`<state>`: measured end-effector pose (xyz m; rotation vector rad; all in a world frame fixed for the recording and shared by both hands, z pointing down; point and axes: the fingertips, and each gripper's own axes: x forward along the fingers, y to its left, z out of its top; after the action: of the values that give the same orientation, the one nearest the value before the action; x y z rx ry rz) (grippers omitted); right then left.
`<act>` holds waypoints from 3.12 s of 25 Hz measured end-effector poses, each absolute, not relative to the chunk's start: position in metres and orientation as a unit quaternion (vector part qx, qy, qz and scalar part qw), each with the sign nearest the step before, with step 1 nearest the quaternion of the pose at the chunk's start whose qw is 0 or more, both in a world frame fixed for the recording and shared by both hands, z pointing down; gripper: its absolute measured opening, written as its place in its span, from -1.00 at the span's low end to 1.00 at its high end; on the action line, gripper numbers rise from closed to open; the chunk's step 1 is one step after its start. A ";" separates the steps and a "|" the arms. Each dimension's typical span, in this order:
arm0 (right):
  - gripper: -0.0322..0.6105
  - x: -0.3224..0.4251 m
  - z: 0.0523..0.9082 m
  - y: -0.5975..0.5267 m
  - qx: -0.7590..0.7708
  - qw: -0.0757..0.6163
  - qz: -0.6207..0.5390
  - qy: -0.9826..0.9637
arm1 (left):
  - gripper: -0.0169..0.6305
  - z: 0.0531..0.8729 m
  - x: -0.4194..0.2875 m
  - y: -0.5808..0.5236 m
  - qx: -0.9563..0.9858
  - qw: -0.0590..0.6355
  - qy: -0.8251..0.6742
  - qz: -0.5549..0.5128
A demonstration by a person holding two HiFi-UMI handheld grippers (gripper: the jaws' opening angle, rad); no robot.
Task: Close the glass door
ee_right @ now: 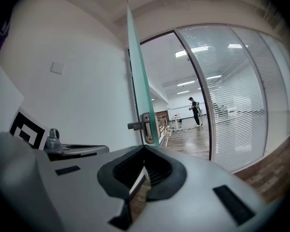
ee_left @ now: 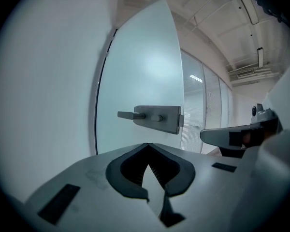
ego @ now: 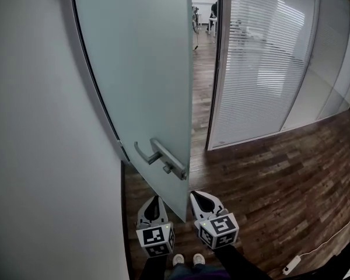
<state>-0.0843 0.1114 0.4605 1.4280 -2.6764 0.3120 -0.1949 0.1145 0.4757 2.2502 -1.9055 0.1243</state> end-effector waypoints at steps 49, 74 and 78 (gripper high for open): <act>-0.93 -0.109 0.456 0.095 0.474 0.045 0.089 -0.875 | -0.48 0.452 -0.200 -0.016 0.744 -0.333 -0.331 0.475; -0.93 -0.111 0.454 0.080 0.509 0.041 0.091 -0.855 | -0.48 0.453 -0.186 -0.041 0.762 -0.277 -0.351 0.467; -0.93 -0.113 0.452 0.077 0.517 0.038 0.084 -0.851 | -0.48 0.455 -0.180 -0.048 0.757 -0.273 -0.353 0.477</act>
<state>-0.1127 0.0767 0.4522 1.5864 -2.6108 0.2586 -0.1801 -0.0481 0.4552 2.9068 -1.3575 1.8322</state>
